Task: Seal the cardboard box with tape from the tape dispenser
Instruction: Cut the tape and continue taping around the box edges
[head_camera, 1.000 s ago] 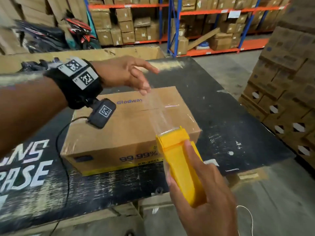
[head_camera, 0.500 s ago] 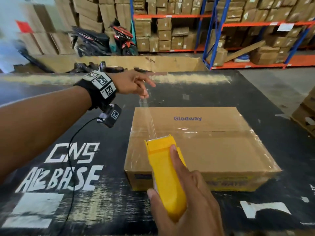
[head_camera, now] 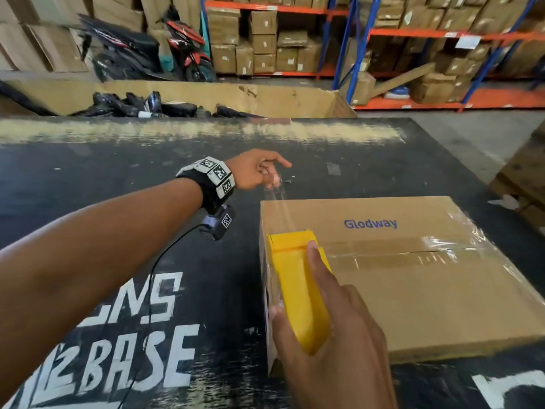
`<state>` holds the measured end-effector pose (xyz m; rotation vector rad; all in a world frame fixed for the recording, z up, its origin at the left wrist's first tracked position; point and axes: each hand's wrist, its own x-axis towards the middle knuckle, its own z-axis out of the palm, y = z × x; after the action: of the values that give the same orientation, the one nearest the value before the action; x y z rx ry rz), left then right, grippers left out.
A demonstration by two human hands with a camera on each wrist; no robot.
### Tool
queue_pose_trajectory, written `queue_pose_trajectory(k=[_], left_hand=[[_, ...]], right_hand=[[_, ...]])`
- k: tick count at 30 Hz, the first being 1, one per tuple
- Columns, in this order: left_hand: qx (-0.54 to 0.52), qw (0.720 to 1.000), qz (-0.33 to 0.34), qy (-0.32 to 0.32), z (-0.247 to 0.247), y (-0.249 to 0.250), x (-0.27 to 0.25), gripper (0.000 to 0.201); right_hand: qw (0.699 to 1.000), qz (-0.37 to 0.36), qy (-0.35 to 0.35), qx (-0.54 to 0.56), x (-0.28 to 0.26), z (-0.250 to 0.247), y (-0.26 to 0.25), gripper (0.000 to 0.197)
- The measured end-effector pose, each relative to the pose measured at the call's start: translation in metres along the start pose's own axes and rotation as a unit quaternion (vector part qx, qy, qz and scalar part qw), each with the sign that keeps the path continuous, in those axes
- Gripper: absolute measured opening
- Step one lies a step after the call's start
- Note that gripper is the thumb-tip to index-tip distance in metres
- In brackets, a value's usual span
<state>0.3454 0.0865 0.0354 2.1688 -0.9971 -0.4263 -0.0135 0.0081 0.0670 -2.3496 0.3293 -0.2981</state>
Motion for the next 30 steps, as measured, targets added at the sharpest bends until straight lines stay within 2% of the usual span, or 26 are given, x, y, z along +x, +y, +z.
queue_pose_trajectory(k=[5, 9, 11, 13, 14, 16, 17, 18, 20, 22, 25, 27, 28, 29, 30], left_hand=[[-0.017, 0.999, -0.029, -0.020, 0.011, -0.027, 0.014, 0.042], [-0.009, 0.987, -0.115, -0.108, 0.025, -0.046, 0.017, 0.044], [0.059, 0.978, -0.140, -0.140, 0.037, -0.059, 0.012, 0.044], [0.090, 0.978, -0.140, -0.122, 0.047, -0.077, 0.007, 0.035], [0.052, 0.984, -0.141, -0.095, 0.050, -0.082, 0.003, 0.032], [-0.085, 0.989, -0.123, -0.018, 0.049, -0.083, -0.006, 0.033], [-0.129, 0.987, -0.092, 0.024, 0.046, -0.078, -0.012, 0.034], [-0.142, 0.987, -0.049, 0.060, 0.043, -0.071, -0.018, 0.035], [-0.086, 0.992, 0.044, 0.084, 0.043, -0.055, -0.032, 0.035], [0.000, 0.993, 0.110, 0.049, 0.046, -0.038, -0.043, 0.037], [0.068, 0.987, 0.147, -0.002, 0.051, -0.036, -0.045, 0.043], [0.089, 0.984, 0.156, 0.004, 0.064, -0.042, -0.055, 0.045], [0.096, 0.987, 0.132, -0.012, 0.070, -0.046, -0.054, 0.045], [0.081, 0.985, 0.135, -0.065, 0.125, -0.046, -0.087, 0.045], [0.080, 0.985, 0.140, -0.068, 0.122, -0.046, -0.087, 0.045]], right_hand=[[0.995, 0.060, -0.067, -0.035, 0.015, 0.010, -0.010, 0.087], [0.994, 0.079, -0.057, -0.057, 0.020, 0.017, -0.011, 0.085], [0.994, 0.083, -0.044, -0.053, 0.020, 0.018, -0.011, 0.085], [0.994, 0.089, -0.045, -0.050, 0.019, 0.017, -0.012, 0.085], [0.994, 0.089, -0.039, -0.049, 0.019, 0.017, -0.011, 0.085], [0.994, 0.092, -0.035, -0.038, 0.019, 0.016, -0.010, 0.084], [0.995, 0.091, -0.035, -0.036, 0.020, 0.017, -0.010, 0.083], [0.994, 0.094, -0.034, -0.037, 0.019, 0.017, -0.009, 0.083], [0.994, 0.093, -0.048, -0.028, 0.020, 0.014, -0.014, 0.082], [0.993, 0.097, -0.053, -0.042, 0.025, 0.013, -0.009, 0.082], [0.992, 0.092, -0.069, -0.060, 0.031, 0.008, -0.015, 0.082], [0.989, 0.104, -0.078, -0.073, 0.025, 0.006, -0.019, 0.081], [0.988, 0.101, -0.093, -0.064, 0.026, 0.009, -0.011, 0.081], [0.974, 0.162, -0.132, -0.090, -0.019, 0.015, -0.007, 0.081], [0.975, 0.158, -0.129, -0.090, -0.018, 0.016, -0.011, 0.081]])
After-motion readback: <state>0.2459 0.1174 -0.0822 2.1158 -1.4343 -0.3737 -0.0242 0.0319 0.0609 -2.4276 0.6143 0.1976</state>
